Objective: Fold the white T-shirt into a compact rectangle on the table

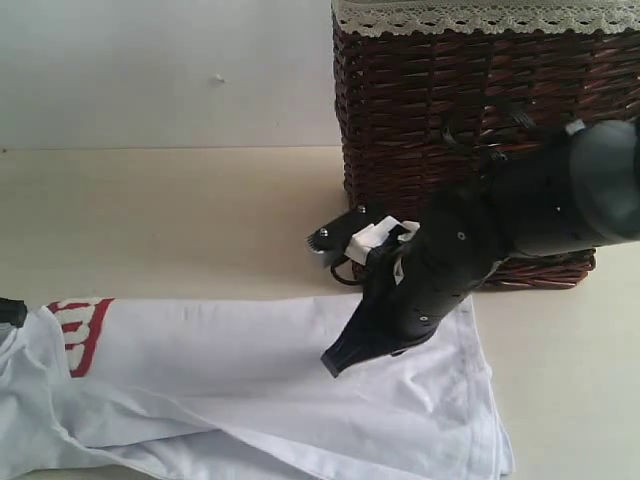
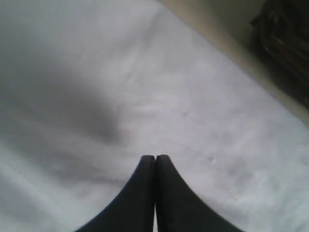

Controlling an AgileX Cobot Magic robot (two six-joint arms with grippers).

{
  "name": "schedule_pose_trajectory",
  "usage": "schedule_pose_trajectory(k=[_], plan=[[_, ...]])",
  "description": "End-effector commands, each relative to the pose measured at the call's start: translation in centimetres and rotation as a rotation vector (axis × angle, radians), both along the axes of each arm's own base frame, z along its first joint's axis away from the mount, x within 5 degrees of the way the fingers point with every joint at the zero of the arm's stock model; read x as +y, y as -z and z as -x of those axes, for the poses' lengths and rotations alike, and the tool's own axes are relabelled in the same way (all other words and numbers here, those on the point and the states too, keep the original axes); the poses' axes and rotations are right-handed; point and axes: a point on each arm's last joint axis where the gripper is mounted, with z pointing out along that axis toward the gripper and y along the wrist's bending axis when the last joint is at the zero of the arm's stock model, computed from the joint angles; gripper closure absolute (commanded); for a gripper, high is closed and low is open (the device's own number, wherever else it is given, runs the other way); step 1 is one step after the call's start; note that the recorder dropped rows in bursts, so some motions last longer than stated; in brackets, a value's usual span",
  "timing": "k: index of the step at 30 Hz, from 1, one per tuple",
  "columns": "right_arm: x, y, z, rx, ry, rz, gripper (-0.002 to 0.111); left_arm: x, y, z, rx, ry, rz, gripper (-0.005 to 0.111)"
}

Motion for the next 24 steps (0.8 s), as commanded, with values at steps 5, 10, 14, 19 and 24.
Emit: schedule_pose_trajectory(k=[5,10,14,19,24], plan=[[-2.9,4.0,-1.4,0.097,0.102,0.056,0.108,1.4,1.6,-0.2,0.042,-0.060,0.001,0.107],[-3.2,4.3,-1.1,0.144,0.107,0.078,0.108,1.5,0.9,0.0,0.056,-0.063,-0.007,0.107],[-3.3,3.4,-1.0,0.139,0.107,0.076,0.108,1.5,-1.3,-0.1,-0.014,-0.067,-0.011,0.107],[-2.6,0.9,-1.0,0.056,0.069,0.043,0.108,1.3,-5.4,0.0,-0.171,-0.077,-0.002,0.106],[-1.2,-2.7,-0.2,-0.046,0.030,-0.021,0.108,1.1,-9.5,1.7,-0.263,-0.020,-0.033,0.080]])
